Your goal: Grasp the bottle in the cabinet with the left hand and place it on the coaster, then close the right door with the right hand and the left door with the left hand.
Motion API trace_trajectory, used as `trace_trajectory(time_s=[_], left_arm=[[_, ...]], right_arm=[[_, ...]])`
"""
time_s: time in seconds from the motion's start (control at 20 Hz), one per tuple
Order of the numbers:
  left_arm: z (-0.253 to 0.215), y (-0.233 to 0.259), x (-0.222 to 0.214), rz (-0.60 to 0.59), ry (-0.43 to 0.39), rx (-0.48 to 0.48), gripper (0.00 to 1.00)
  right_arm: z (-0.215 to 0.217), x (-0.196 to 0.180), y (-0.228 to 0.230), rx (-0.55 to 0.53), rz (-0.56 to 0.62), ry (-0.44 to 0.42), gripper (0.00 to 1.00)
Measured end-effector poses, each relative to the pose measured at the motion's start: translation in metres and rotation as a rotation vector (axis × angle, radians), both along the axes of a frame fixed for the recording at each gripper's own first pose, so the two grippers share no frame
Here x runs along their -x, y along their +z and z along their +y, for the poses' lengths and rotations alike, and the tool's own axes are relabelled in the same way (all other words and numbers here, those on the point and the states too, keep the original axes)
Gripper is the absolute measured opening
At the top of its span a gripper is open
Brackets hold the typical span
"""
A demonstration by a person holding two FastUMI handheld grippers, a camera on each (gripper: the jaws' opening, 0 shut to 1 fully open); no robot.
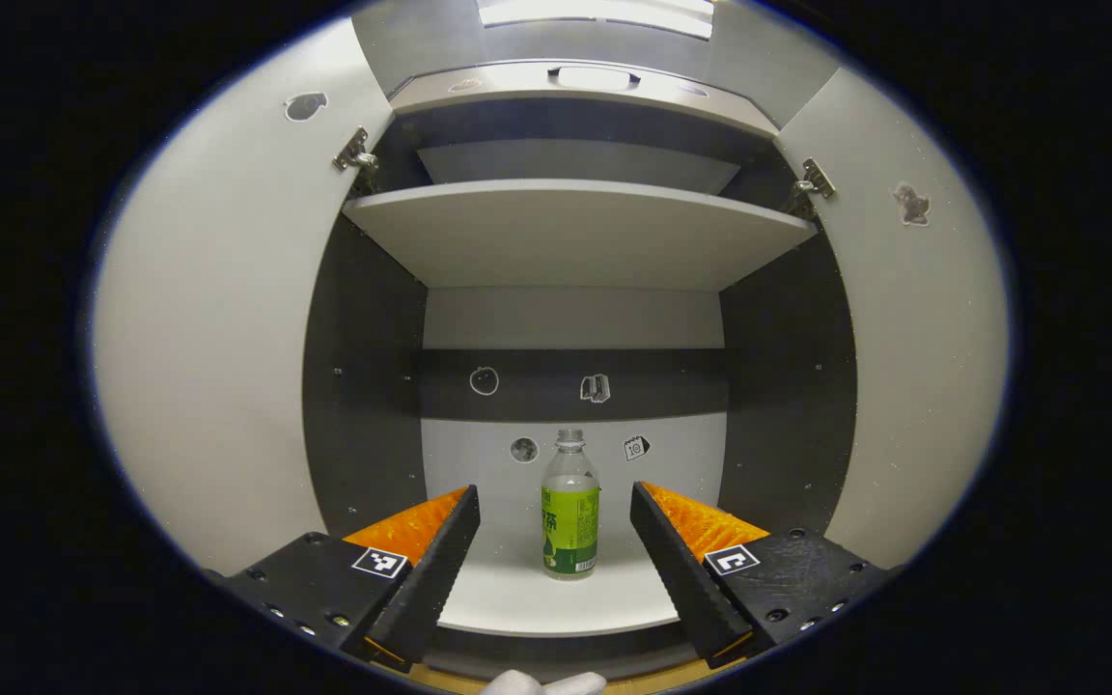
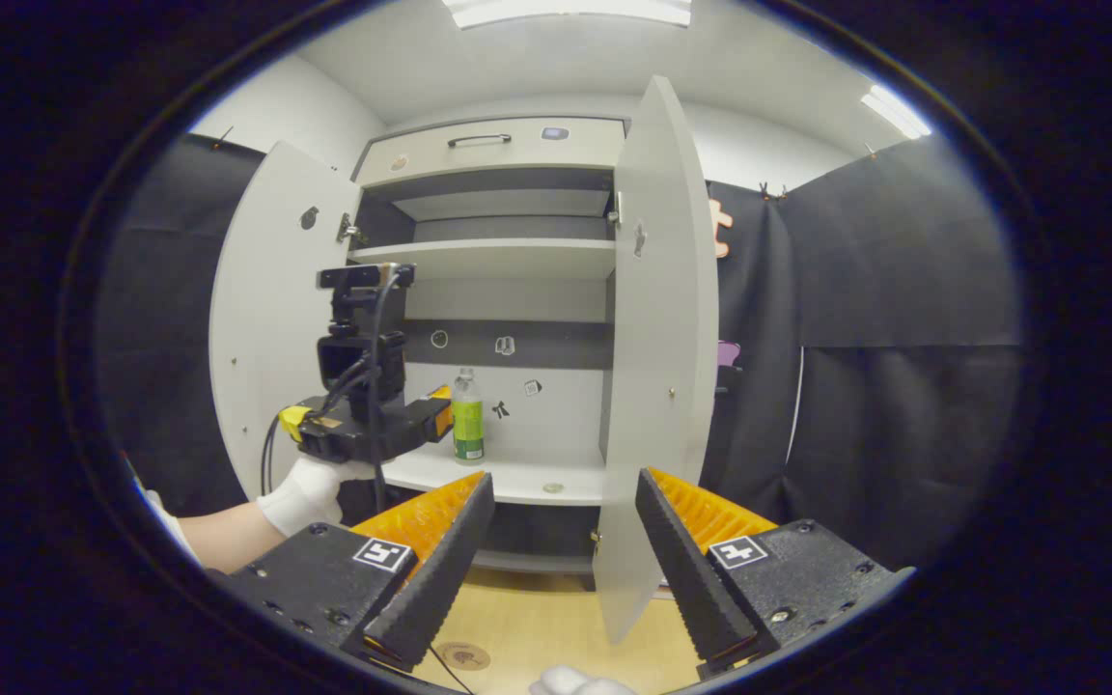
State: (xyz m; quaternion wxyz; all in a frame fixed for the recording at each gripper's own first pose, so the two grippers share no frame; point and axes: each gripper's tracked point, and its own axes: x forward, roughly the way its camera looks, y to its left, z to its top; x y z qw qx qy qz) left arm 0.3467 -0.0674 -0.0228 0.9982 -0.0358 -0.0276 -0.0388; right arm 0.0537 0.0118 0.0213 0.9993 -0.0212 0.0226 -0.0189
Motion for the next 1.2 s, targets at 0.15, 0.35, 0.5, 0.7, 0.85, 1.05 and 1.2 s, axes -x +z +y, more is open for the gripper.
trace_trajectory(time_s=[0.15, 0.35, 0.5, 0.7, 0.85, 1.05, 1.2], left_arm=[[-0.010, -0.015, -0.043, 0.015, 0.010, -0.010, 0.96], [-0.022, -0.043, -0.083, 0.046, 0.025, -0.025, 0.96], [-0.027, -0.054, -0.104, 0.068, 0.037, -0.033, 0.96], [-0.025, -0.064, -0.121, 0.082, 0.064, -0.031, 0.95], [-0.028, -0.072, -0.132, 0.107, 0.055, -0.038, 0.96], [-0.026, -0.072, -0.132, 0.125, 0.048, -0.040, 0.76], [-0.016, -0.058, -0.118, 0.107, 0.057, -0.029, 0.74]], right_arm=[[0.001, -0.005, -0.003, 0.007, 0.021, 0.003, 0.97], [-0.001, -0.011, -0.009, 0.030, 0.039, -0.003, 0.95], [-0.008, -0.012, -0.014, 0.046, 0.057, -0.017, 0.95], [-0.017, -0.010, -0.020, 0.046, 0.074, -0.037, 0.95], [-0.021, -0.009, -0.021, 0.029, 0.075, -0.043, 0.97], [-0.025, -0.007, -0.017, 0.016, 0.070, -0.048, 0.99], [-0.027, -0.005, -0.014, 0.007, 0.062, -0.051, 0.97]])
